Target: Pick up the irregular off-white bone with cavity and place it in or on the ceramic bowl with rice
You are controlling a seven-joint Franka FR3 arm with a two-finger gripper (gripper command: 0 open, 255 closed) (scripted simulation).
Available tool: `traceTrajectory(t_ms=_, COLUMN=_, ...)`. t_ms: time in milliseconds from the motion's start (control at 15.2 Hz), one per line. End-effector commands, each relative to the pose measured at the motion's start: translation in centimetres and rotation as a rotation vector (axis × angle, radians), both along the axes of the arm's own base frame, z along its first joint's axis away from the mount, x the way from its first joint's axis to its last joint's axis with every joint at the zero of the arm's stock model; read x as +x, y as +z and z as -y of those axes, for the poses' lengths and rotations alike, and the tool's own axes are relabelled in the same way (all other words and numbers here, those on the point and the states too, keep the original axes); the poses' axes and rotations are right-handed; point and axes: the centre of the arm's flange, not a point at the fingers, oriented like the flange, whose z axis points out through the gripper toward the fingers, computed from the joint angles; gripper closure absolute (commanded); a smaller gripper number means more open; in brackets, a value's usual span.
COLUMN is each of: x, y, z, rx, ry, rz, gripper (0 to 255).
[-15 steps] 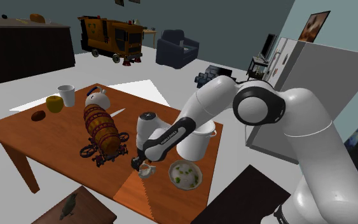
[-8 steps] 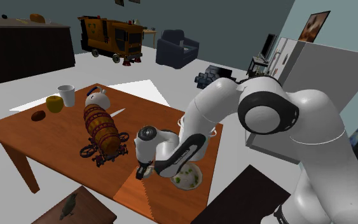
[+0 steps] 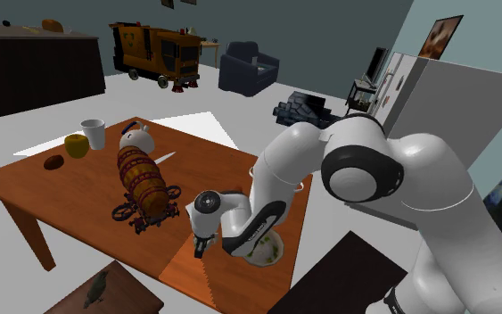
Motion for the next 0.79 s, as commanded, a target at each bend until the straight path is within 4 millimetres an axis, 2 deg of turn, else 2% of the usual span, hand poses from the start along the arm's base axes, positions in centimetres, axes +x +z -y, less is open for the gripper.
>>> traceTrajectory(t_ms=0, x=0.12, y=-0.45, z=0.03, rx=0.0, ry=0.001, rz=0.001, gripper=0)
traceTrajectory(t_ms=396, x=0.12, y=-0.44, z=0.03, rx=0.0, ry=0.001, rz=0.001, gripper=0)
traceTrajectory(t_ms=462, x=0.12, y=-0.44, z=0.03, rx=0.0, ry=0.001, rz=0.001, gripper=255)
traceTrajectory(t_ms=726, x=0.12, y=-0.44, z=0.03, rx=0.0, ry=0.001, rz=0.001, gripper=255)
